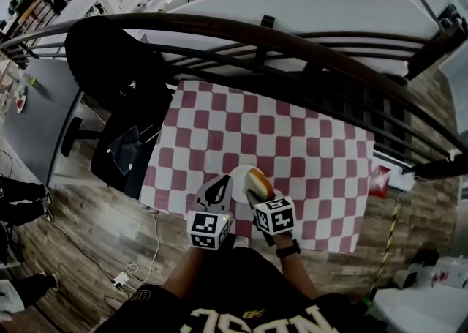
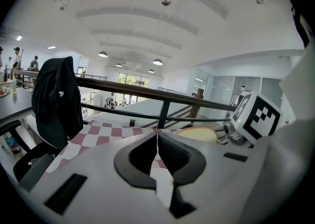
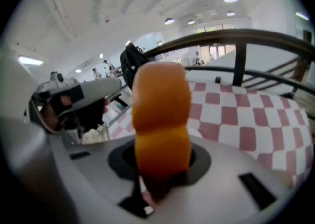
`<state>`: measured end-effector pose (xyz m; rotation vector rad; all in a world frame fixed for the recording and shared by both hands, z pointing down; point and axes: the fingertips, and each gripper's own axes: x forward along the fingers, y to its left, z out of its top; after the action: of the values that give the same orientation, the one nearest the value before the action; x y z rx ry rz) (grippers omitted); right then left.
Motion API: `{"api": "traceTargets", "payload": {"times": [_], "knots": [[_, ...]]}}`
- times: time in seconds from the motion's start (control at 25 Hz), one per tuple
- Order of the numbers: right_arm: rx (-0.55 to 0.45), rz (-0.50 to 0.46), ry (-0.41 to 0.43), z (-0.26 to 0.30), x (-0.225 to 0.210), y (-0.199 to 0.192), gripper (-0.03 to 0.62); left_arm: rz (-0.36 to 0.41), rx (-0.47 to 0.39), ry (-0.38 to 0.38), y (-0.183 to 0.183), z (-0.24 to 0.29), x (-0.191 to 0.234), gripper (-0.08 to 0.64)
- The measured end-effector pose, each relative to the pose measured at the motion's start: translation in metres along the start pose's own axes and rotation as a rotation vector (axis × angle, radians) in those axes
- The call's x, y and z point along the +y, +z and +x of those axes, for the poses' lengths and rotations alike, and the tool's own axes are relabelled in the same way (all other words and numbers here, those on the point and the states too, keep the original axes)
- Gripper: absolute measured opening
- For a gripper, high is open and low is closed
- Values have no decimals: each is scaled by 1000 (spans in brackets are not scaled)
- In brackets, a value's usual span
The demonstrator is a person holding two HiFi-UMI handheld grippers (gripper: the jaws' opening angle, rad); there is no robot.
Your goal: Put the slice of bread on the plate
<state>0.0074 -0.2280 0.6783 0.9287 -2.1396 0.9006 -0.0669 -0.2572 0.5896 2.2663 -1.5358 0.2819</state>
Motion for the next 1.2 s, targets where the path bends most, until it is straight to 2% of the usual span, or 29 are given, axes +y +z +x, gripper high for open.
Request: {"api": "traceTargets", "payload": {"times": [0.12, 0.32, 0.52, 0.68, 0.84, 1.08, 1.2], "knots": [[96, 37, 26, 26, -5, -27, 97, -5, 21, 3, -7, 8, 7, 28], [176, 135, 98, 48, 0, -55, 97, -35, 57, 24, -21, 16, 23, 28], [212, 199, 135, 68, -3, -54, 97, -38, 76, 28, -23, 27, 31, 28], [293, 239, 197, 84, 4, -56, 97, -46, 93, 28, -25, 33, 36, 28], [330, 307, 243, 94, 7, -57, 97, -47, 110, 26, -31, 35, 36, 28], [365, 418, 220, 111, -8, -63, 97, -35, 133, 15, -38, 37, 35, 28], [378, 441, 180, 118, -19, -65, 109, -31, 140, 18, -39, 38, 39, 28]]}}
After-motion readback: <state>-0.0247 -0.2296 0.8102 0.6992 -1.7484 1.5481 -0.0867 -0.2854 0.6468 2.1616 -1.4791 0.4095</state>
